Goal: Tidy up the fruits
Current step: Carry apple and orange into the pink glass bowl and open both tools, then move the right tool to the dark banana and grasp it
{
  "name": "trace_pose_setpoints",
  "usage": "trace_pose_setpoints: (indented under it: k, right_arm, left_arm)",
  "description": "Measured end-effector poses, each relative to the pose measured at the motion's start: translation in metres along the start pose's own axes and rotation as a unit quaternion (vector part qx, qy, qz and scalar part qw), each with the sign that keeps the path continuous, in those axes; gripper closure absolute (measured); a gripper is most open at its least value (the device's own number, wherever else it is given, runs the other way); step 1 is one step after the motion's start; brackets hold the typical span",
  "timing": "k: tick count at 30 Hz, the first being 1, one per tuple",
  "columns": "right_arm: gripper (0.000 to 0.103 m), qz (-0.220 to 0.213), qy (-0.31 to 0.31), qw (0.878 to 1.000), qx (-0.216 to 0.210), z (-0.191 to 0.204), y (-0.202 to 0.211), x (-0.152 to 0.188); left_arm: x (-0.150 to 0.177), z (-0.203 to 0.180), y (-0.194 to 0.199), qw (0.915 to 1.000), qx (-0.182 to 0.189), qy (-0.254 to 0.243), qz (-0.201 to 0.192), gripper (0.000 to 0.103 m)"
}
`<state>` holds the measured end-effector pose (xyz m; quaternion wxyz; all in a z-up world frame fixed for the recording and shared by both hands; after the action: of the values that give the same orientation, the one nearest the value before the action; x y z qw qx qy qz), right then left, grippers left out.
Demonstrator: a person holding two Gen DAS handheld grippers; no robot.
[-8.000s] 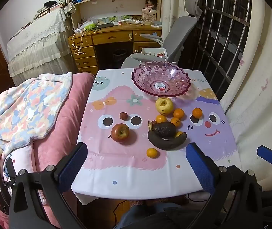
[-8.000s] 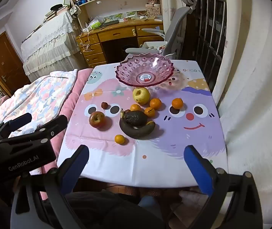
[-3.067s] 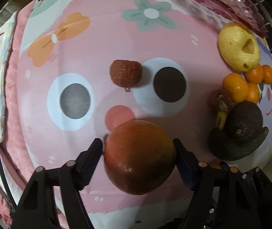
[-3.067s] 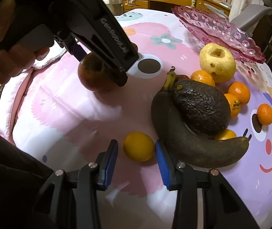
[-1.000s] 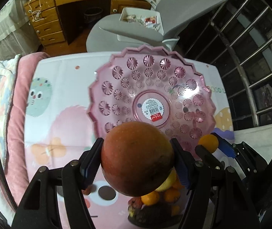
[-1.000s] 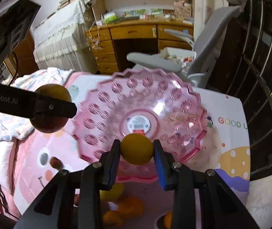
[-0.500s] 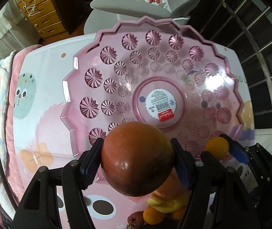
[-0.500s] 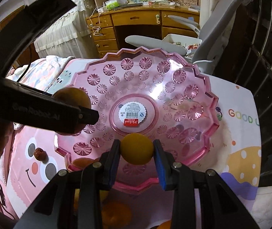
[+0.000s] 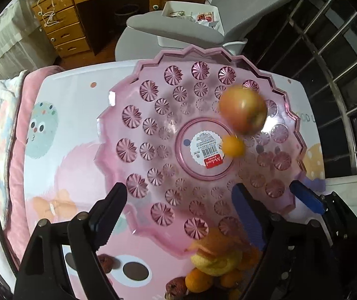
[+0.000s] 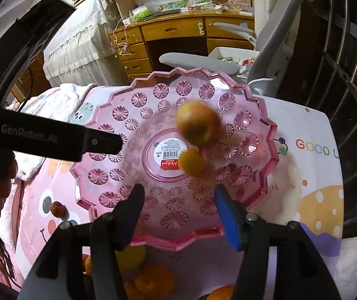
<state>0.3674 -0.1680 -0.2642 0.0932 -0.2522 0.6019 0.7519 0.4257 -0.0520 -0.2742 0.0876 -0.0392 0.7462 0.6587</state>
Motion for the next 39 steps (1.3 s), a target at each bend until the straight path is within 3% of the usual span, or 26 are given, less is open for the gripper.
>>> trace_pose_setpoints:
  k: [12,25,30,39]
  right_arm:
    - [0.045,-0.006,-0.022,0.999,0.023,0.007,0.036,0.014]
    - [0.045,0.024,-0.133,0.99,0.048,0.043,0.068,0.09]
    - [0.045,0.032,-0.199,0.978,0.05,0.065,0.076,0.126]
    - [0.045,0.031,-0.33,0.942,0.049,0.094,0.081,0.178]
  left_arm:
    - [0.046,0.042,0.041,0.9995,0.004,0.025,-0.018,0.018]
    - [0.112,0.101,0.064,0.9999,0.014,-0.007,0.003,0.015]
    - [0.137,0.116,0.068,0.9984,0.03,-0.047,0.012,0.015]
    - [0.154,0.13,0.068,0.9925,0.049,-0.111,0.015,0.015]
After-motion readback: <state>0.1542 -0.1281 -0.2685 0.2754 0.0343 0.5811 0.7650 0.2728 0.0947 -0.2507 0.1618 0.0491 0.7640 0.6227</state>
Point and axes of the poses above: each gripper's, at about its wrist camera, not at the fingertips, and y roughly against the way its jaws point, z to its left, x to its underside, the point moved 8 cm from there along -y, roughly the way its jaws point, and after that the axes turned 3 degrees about z, right-handed, at the moved point
